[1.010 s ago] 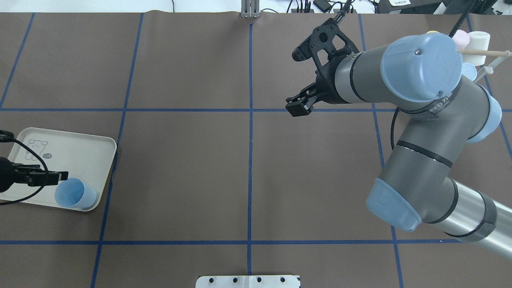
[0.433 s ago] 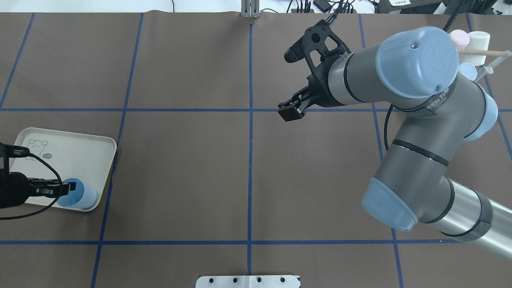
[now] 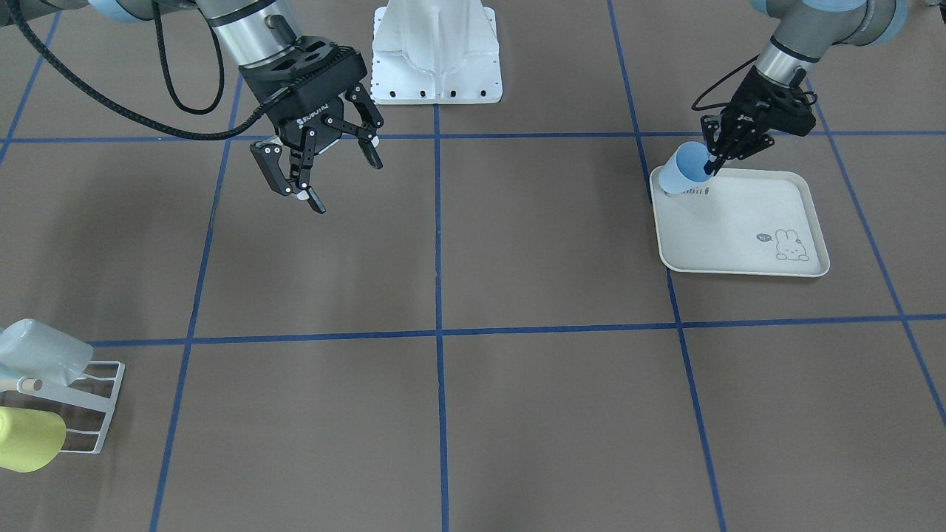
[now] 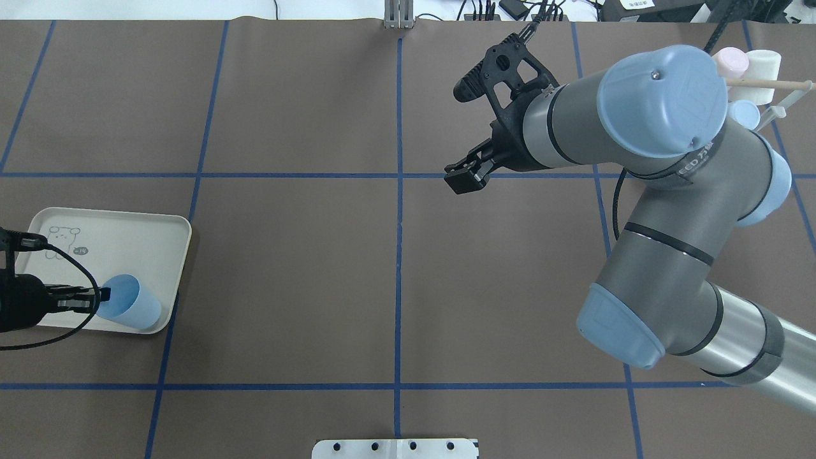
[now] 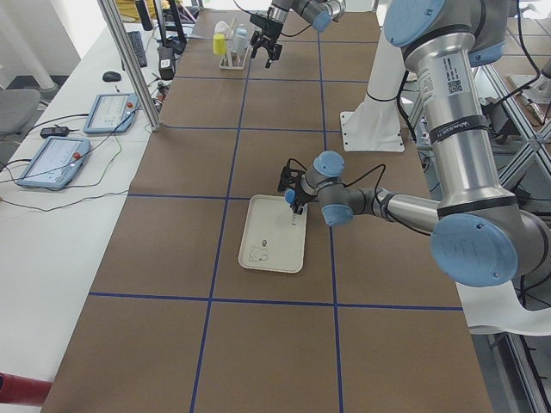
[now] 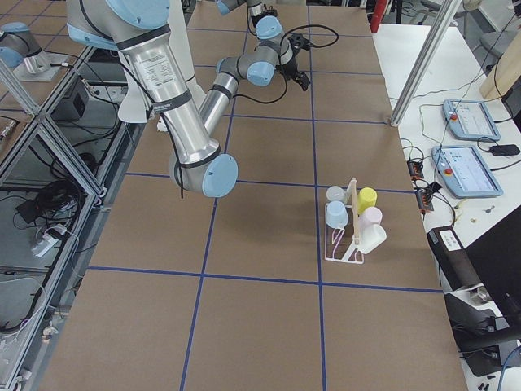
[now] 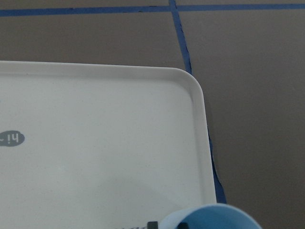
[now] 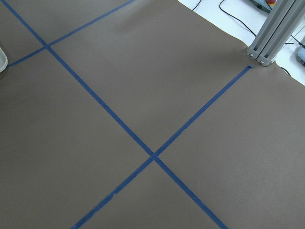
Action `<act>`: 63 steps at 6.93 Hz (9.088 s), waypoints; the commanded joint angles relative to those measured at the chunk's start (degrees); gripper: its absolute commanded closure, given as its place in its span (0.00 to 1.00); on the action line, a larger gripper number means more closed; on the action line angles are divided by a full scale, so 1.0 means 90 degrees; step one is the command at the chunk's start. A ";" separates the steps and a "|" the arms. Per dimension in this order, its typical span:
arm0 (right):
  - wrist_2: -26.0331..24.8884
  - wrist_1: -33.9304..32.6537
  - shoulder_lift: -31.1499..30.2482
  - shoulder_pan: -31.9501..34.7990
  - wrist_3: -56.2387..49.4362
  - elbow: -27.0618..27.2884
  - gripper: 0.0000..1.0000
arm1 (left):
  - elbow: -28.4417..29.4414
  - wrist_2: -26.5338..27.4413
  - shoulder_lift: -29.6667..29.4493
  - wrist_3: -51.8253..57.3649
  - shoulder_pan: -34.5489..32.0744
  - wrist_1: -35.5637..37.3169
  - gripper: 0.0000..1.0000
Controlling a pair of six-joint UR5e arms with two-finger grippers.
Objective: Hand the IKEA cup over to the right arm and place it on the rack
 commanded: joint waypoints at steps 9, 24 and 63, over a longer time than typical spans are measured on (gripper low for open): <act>-0.0232 0.5741 -0.0139 -0.1240 -0.0073 -0.2199 0.01 | -0.1200 -0.1633 -0.2595 -0.2325 -0.1037 0.0041 1.00; -0.0781 0.7948 -0.0071 -0.1847 -0.0914 -0.2808 0.06 | 0.0070 -0.1009 -0.3909 -0.2477 -0.0050 0.0178 1.00; -0.4286 0.0145 -0.3059 0.1854 -1.0211 -0.1753 0.75 | -0.0184 -0.3166 -0.0989 0.5032 -0.4669 0.2082 0.00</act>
